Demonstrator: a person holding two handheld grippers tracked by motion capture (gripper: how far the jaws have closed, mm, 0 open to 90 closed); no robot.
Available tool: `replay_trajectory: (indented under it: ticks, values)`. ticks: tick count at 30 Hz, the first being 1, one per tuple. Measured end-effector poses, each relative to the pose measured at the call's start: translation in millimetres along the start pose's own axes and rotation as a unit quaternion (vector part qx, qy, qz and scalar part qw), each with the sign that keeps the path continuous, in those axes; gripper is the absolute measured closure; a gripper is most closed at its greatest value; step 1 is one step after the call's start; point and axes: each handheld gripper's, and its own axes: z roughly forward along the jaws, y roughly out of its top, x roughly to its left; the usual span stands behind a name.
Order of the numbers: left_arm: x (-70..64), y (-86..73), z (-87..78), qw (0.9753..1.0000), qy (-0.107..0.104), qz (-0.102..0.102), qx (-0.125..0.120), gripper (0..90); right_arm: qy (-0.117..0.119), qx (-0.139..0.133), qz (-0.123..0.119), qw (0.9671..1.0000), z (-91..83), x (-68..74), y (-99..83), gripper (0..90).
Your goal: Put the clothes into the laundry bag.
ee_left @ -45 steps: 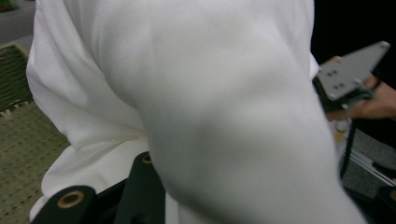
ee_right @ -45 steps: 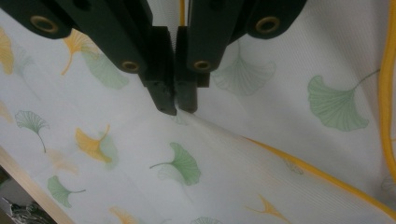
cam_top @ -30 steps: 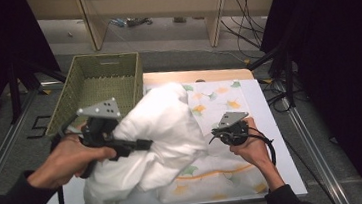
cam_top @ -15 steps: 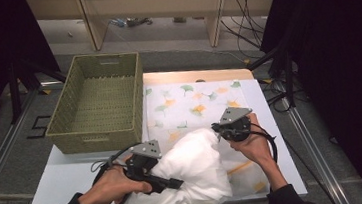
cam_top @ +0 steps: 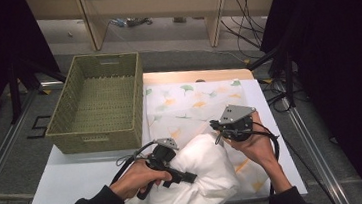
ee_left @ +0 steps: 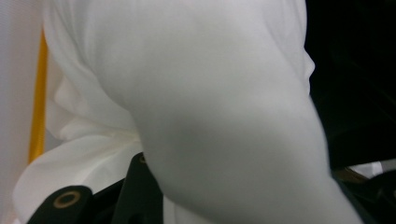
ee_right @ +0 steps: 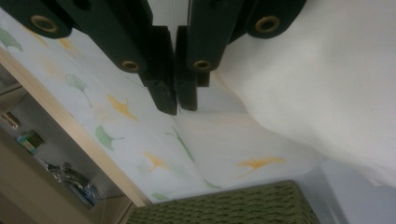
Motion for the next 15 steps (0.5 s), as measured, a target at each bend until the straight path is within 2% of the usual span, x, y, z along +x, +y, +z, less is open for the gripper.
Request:
replay_trajectory:
  ticks: [1,2,4,6,7,9,12,13,15]
  values:
    - [1.8,3.6,-3.2,0.9997,0.02,0.003,-0.012,61.8,-0.002,-0.002,-0.006,1.0,-0.5,0.9,1.8,89.5]
    - [2.8,7.0,-6.8,0.9993,0.029,0.0,-0.024,61.8,-0.003,0.0,-0.004,1.0,-1.3,2.8,3.1,89.5]
    - [5.5,13.5,-15.0,0.9986,0.046,0.001,-0.025,61.5,-0.004,-0.003,-0.007,1.0,-2.1,5.2,5.2,89.5]
    - [5.5,16.4,-18.8,0.9974,0.068,0.017,-0.017,60.7,-0.005,-0.007,-0.016,0.9998,-2.6,4.8,7.2,89.6]
    - [5.5,16.4,-16.9,0.997,0.073,0.018,-0.015,60.3,-0.005,-0.008,-0.014,0.9999,-2.9,5.1,7.6,89.6]
    - [9.2,14.0,-6.7,0.997,0.076,0.012,-0.009,59.7,-0.006,-0.007,-0.016,0.9998,-2.7,4.4,7.3,89.6]
    - [16.3,11.8,15.6,0.9977,0.068,-0.002,0.003,59.6,-0.006,-0.002,-0.015,0.9999,-1.2,5.5,6.7,89.6]
    - [17.5,14.1,19.5,0.9978,0.065,-0.001,0.013,59.5,0.0,-0.003,-0.017,0.9998,-1.1,6.5,6.9,89.6]
    - [17.1,19.4,21.1,0.9984,0.056,-0.005,0.005,59.6,-0.006,-0.002,-0.02,0.9998,-3.1,7.0,7.8,89.6]
